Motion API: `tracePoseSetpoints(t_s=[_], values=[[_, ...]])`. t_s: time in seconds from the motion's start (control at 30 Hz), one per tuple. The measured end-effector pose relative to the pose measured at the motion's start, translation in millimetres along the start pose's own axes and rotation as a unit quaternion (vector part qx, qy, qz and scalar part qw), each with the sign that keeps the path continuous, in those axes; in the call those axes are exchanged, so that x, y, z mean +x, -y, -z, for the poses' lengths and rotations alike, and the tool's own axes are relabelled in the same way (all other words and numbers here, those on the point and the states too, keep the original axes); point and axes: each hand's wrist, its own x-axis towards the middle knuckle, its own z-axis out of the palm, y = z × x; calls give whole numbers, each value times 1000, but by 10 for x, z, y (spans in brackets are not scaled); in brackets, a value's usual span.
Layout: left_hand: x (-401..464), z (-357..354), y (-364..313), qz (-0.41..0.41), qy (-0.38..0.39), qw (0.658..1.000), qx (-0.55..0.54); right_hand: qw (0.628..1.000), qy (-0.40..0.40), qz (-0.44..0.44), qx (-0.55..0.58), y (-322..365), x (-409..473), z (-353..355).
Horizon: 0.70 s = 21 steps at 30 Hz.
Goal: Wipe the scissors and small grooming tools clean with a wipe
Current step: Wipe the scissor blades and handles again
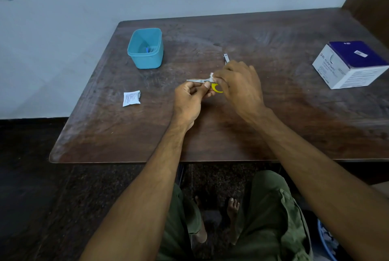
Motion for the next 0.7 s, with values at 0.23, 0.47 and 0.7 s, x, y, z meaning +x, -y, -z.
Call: tracePoseSetpoints(t_s=[0.23,0.47,0.7], values=[[2,-3,6,-1,5,1000,1,999,-13,-49,20,-159,-68,95],[-15,-7,-14,-13,-4,1000,-6,980,-77,-99,156,-96,-110,-5],[-11,-6,-21,-6,-6,1000,-30,934,-104,-152,306,-70,-274,25]])
